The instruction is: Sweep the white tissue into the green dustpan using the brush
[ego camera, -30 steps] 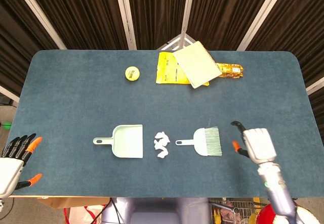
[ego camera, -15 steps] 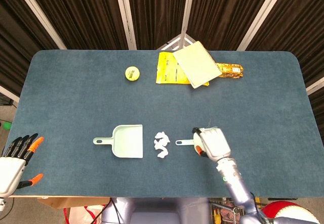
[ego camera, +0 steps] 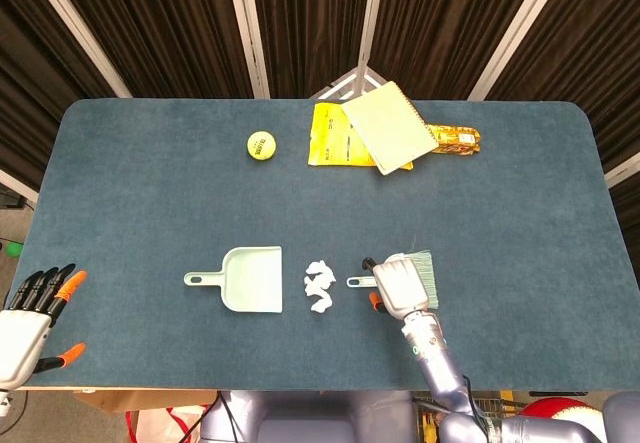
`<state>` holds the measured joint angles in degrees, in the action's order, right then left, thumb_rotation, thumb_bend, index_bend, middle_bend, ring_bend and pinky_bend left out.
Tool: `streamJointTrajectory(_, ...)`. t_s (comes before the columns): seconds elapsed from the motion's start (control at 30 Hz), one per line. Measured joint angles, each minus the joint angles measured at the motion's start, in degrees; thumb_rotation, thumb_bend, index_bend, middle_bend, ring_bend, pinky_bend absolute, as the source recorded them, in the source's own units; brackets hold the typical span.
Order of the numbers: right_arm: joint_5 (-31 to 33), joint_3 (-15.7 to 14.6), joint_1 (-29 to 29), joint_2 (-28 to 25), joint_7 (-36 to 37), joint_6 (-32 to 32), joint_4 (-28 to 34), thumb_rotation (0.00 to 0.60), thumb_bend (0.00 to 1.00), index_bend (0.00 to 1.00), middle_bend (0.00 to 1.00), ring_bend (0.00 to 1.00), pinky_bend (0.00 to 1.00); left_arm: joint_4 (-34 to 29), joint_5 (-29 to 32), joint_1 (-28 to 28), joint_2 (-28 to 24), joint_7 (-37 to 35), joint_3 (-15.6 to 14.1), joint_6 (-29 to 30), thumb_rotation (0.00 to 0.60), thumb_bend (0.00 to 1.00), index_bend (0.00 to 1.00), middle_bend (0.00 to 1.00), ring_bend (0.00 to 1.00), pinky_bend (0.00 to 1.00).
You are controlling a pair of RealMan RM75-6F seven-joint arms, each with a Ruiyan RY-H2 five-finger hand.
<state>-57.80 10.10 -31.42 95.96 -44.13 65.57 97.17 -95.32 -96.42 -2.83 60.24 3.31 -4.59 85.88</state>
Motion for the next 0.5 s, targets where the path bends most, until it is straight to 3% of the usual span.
streamJointTrajectory(0.5, 2.33, -1.14, -1.18, 4.44, 0.46, 0.64, -5.59, 0.6, 0.34, 0.37, 0.93, 0.93, 0.85, -0.04, -0.06, 0.07, 0.06, 0.01, 0.01, 0.28, 0.6, 0.0, 0.0, 0.0, 0.0, 0.04)
